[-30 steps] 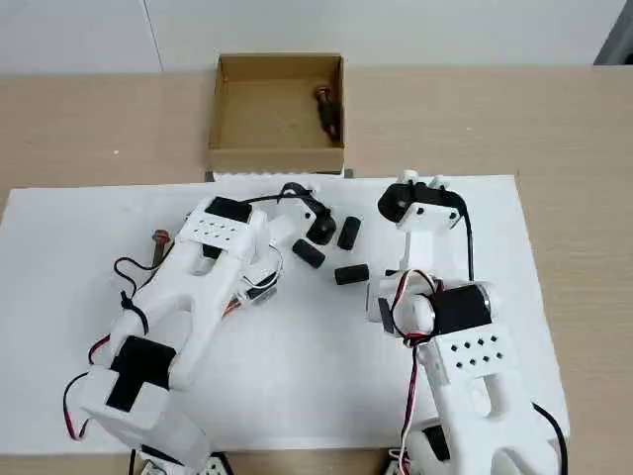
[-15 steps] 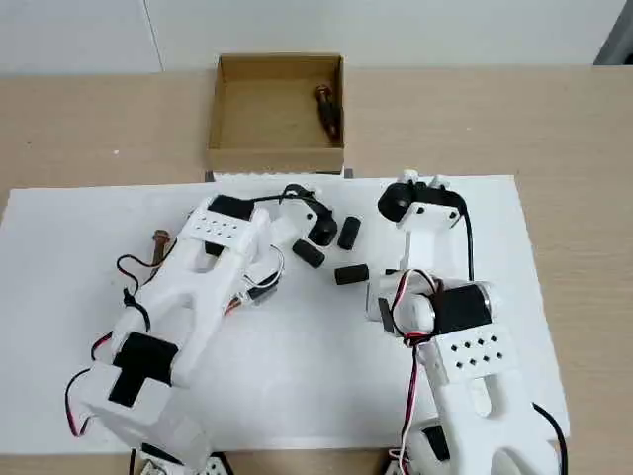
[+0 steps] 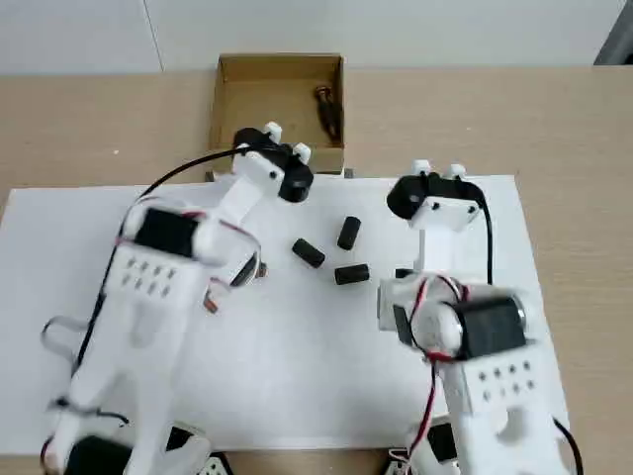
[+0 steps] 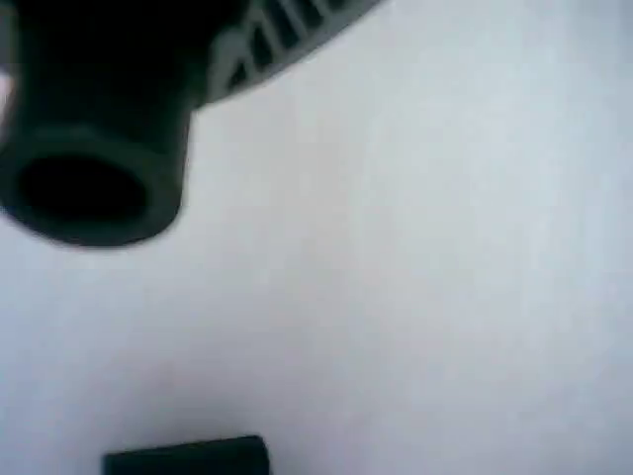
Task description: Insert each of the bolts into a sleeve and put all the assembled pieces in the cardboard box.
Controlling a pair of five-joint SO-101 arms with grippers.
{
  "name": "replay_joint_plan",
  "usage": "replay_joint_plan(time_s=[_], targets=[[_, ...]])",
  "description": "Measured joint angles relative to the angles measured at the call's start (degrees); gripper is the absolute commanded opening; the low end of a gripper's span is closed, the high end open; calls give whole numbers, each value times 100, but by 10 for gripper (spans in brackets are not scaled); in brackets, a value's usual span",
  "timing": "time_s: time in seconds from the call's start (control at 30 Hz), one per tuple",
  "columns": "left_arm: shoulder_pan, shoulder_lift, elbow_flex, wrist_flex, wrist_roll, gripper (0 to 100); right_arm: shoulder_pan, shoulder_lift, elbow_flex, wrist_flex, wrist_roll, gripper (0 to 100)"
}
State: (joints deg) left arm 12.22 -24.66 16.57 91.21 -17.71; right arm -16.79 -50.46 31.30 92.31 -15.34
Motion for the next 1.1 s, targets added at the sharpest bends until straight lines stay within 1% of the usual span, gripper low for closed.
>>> replay_joint_plan(time_s=[0.13, 0.23, 0.37, 0.5, 0.67, 0.73, 0.9, 1.03, 1.1], targets=[[-26, -1081, 149, 114, 0, 5, -9, -686, 0, 53, 62, 2], [-149, -1846, 510, 79, 44, 5, 0, -1196, 0, 53, 290, 2], [-316, -2919, 1275, -352, 44, 5, -9, -1820, 308, 35, 369, 2], [-633, -4097, 2365, -1081, 105, 5, 9, -2321, 949, -281, 396, 2], [-1046, -5609, 3604, -2031, 905, 5, 9, -2831, 1899, -1046, 413, 2], [-1081, -6163, 3991, -2251, 1196, 5, 9, -2963, 2251, -1398, 440, 2], [-1099, -6998, 4615, -2356, 1565, 5, 9, -3182, 2980, -2268, 695, 2], [-1099, -7393, 4809, -2374, 2075, 5, 0, -3323, 3464, -2980, 747, 2], [-1108, -7490, 4923, -2400, 2356, 5, -132, -3376, 3692, -3279, 747, 2]])
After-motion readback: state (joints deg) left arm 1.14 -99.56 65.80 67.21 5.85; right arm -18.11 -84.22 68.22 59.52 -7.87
